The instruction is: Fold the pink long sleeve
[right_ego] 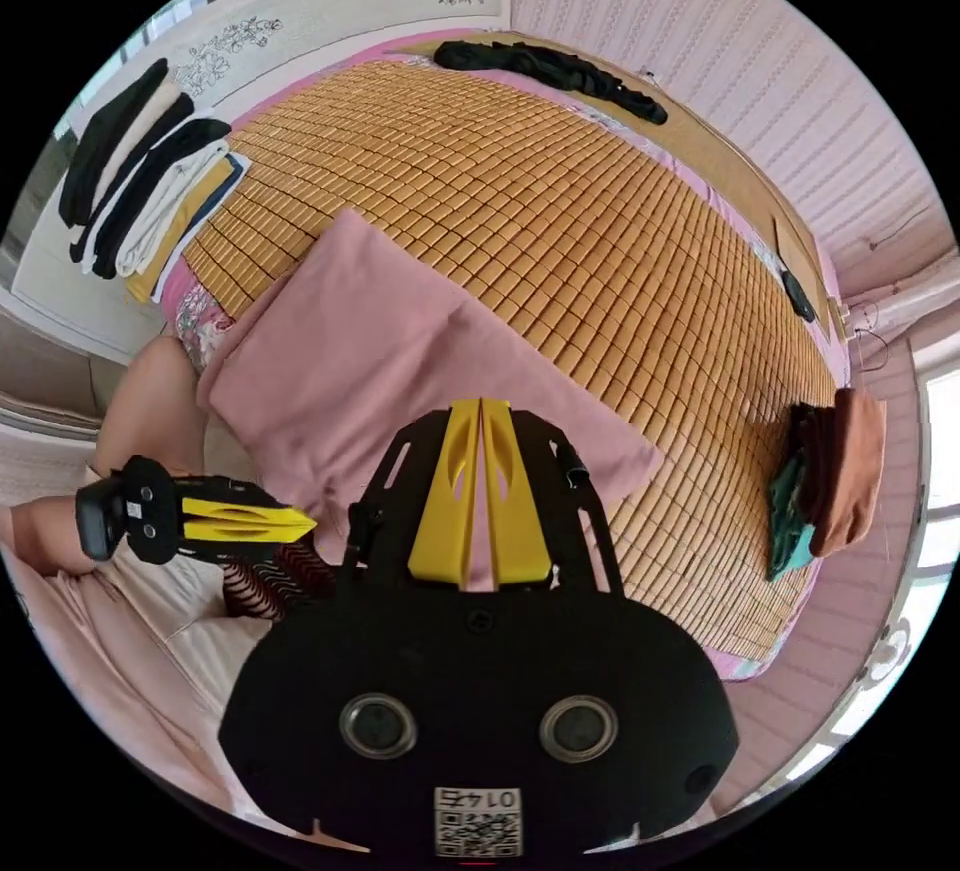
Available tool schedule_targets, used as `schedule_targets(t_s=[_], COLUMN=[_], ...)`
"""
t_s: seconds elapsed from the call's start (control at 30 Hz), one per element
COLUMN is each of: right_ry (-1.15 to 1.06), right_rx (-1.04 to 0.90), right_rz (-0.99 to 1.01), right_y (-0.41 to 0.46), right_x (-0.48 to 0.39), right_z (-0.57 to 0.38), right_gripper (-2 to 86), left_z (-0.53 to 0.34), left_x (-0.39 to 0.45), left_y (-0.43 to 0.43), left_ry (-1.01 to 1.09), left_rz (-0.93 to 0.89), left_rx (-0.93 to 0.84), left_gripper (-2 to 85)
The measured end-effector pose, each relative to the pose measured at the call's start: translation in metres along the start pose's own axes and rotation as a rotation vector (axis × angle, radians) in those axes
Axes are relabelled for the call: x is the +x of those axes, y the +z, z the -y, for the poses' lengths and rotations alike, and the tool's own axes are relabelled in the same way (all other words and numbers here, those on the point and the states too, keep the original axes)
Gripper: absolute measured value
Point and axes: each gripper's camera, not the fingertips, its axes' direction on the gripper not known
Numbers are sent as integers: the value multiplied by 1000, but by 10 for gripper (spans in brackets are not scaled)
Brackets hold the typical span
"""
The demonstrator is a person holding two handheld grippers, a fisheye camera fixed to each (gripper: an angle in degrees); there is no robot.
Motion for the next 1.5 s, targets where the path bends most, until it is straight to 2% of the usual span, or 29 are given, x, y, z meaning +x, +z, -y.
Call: schedule_targets(t_s=[0.1,0.17,0.37,0.47,0.6,0.7,0.87,0.97,1.03,1.2,1.3,1.4,1.5], right_ry=[111,185,286,250,203,213,271,244,220,257,351,510,564], right_rx=[-92,-130,-220,-271,-316,-259,-3,93,118,207,440,469,321], right_rz=[136,240,257,247,249,318,568,630,654,717,725,735,803], right_y=[20,34,63,79,86,69,15,-5,-11,-20,-32,-13,26], right_x=[38,57,95,107,120,140,185,199,206,237,270,307,328], right_z=[-79,-124,-170,-178,-191,-210,-252,-267,-274,-301,-334,-350,-337], right_gripper=[26,70,123,111,47,22,13,14,15,21,30,81,198], left_z=[19,29,44,54,71,84,105,118,124,124,123,121,119], left_x=[17,30,66,74,80,88,109,111,103,84,70,65,59], left_y=[9,15,16,22,32,40,56,61,59,59,59,52,40], left_ry=[46,99,194,206,181,202,291,267,192,132,86,78,64], left_rz=[-57,-111,-68,-50,-25,-28,-48,15,66,42,-32,-42,-63], left_rx=[-19,-61,-75,-99,-128,-132,-128,-105,-82,-92,-112,-91,-75], left_gripper=[63,61,102,127,158,166,183,179,160,66,58,57,57])
